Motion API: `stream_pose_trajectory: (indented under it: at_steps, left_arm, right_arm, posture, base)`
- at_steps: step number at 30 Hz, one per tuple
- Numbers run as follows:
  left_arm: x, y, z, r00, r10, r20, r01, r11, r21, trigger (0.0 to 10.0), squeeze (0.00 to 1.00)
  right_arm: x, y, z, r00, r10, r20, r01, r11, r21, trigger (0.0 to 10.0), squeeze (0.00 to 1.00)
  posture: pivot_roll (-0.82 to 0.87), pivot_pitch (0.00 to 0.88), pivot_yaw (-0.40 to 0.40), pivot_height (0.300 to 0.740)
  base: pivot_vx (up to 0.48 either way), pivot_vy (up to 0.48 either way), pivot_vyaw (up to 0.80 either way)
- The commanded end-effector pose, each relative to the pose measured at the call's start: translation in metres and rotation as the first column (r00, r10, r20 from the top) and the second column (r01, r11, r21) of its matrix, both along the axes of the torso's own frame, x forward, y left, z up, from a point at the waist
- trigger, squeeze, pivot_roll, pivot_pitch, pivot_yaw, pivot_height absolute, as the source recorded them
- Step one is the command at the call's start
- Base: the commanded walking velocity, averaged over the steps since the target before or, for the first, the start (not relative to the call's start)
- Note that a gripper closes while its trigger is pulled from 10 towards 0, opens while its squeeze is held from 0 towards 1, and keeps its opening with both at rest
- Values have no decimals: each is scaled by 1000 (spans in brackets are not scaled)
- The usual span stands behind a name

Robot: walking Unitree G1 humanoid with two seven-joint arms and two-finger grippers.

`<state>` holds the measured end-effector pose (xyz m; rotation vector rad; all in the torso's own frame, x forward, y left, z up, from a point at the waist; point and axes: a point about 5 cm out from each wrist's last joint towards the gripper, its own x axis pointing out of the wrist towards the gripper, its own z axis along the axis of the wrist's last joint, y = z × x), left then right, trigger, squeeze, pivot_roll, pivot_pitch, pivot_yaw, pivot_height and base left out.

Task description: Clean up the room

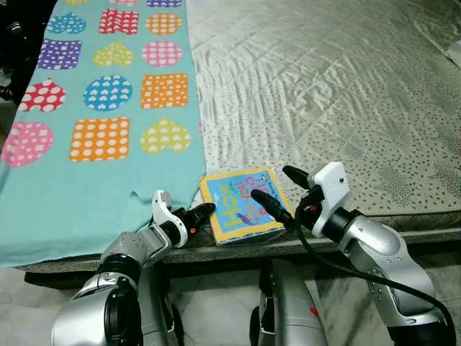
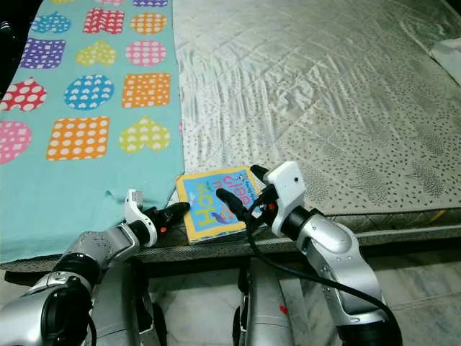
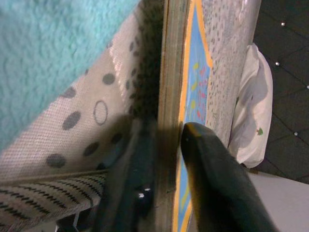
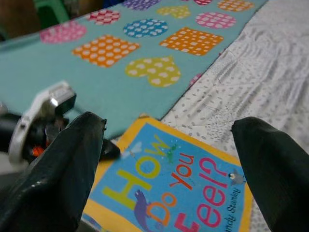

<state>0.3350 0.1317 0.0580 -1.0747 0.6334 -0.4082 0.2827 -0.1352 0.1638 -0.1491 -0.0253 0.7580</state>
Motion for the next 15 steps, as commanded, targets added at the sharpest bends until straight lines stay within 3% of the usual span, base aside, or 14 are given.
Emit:
stream_pose_trajectory:
  at_steps: [1,9,11,15]
  left_arm:
    - [2,-3,2,1000,-7,12,7,1000,-2,0,0]
    - [7,2,5,997,50,64,-52,998,25,0,0]
    - [15,9,14,982,98,161,-113,990,87,0,0]
    - [22,19,28,954,63,294,-129,969,211,0,0]
  right_arm:
    - [-2,-1,-7,1000,-2,4,2,999,-40,10000,0]
    - [2,-4,-9,996,-80,44,82,996,-36,10000,0]
    - [5,-4,-11,990,-128,57,128,992,-10,10000,0]
    - [13,-3,-7,978,-201,49,197,978,71,10000,0]
  posture:
    - [-177,166,-46,566]
    - [-169,148,-46,566]
    - [-162,134,-42,566]
    - [-154,121,-38,566]
  base:
    - [0,0,0]
    - [0,0,0]
    - [0,0,0]
    - [0,0,0]
